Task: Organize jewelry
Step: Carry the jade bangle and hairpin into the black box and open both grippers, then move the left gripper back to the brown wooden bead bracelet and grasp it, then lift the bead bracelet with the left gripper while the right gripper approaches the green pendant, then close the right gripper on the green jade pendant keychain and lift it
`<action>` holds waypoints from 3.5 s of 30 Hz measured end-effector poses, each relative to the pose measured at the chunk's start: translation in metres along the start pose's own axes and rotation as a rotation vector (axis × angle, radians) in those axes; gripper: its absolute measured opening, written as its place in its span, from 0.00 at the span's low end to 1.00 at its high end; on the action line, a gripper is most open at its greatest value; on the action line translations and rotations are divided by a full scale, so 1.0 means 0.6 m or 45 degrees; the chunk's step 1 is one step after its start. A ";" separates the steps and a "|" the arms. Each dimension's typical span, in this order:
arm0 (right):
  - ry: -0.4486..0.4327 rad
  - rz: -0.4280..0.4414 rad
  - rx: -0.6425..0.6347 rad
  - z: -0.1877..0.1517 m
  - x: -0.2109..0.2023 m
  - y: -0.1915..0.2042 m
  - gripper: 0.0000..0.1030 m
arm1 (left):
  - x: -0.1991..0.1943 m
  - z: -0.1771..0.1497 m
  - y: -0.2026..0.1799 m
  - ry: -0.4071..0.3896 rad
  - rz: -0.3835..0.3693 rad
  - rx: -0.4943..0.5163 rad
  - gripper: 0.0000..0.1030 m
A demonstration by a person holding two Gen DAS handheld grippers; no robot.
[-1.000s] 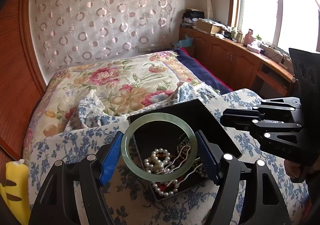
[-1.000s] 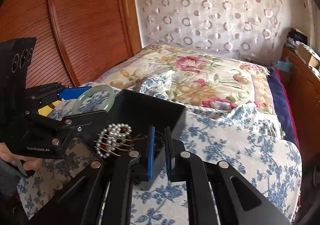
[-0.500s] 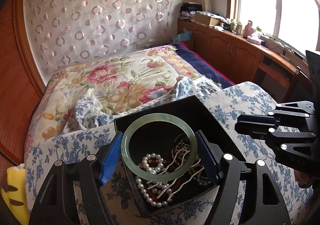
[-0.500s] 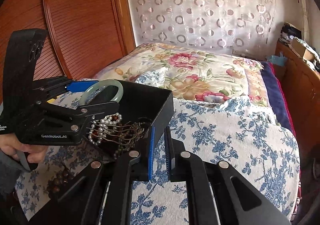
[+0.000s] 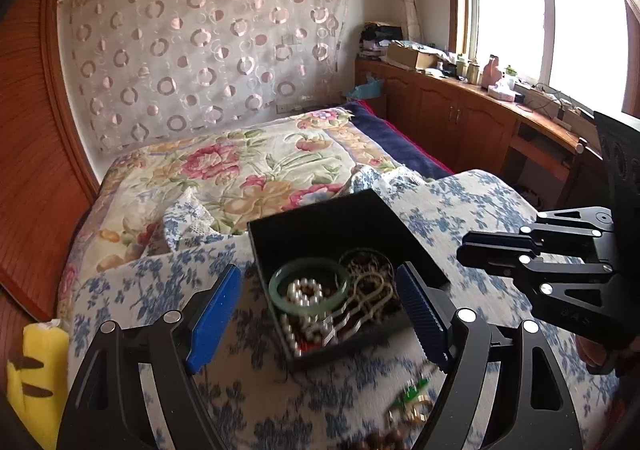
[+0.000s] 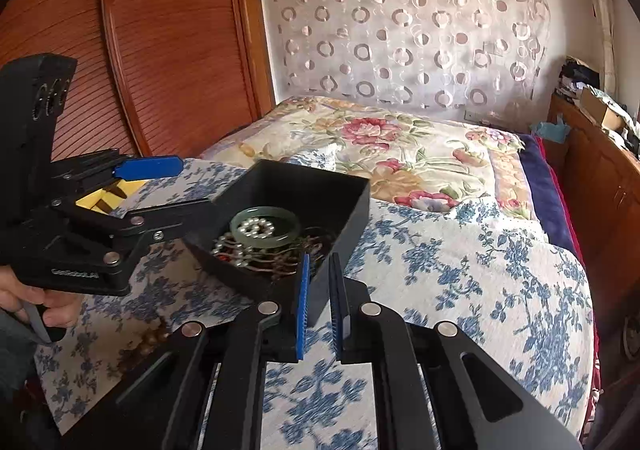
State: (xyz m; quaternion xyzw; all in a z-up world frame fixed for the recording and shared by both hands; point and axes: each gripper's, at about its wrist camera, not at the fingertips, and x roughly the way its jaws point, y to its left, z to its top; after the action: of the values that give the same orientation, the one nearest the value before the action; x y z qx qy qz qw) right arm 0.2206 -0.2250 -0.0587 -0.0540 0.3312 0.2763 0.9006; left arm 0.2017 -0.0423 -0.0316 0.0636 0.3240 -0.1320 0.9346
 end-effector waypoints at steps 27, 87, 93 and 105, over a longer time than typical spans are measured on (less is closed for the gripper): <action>0.014 0.026 -0.024 -0.094 -0.064 0.086 0.11 | -0.064 -0.173 -0.039 0.166 -0.044 -0.057 0.74; 0.301 0.043 -0.136 -0.082 0.079 0.083 0.00 | -0.170 -0.152 0.048 -0.034 -0.071 -0.210 0.12; 0.289 -0.008 -0.158 -0.087 0.078 0.082 0.00 | -0.165 -0.156 0.047 -0.030 -0.069 -0.210 0.12; 0.180 0.004 -0.154 -0.065 0.018 0.068 0.00 | -0.164 -0.151 0.045 -0.040 -0.070 -0.202 0.12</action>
State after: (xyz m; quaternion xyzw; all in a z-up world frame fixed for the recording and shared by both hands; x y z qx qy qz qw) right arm 0.1838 -0.1965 -0.0920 -0.1270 0.3769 0.2927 0.8696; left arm 0.0819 0.0223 -0.0401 -0.0215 0.3204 -0.1325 0.9377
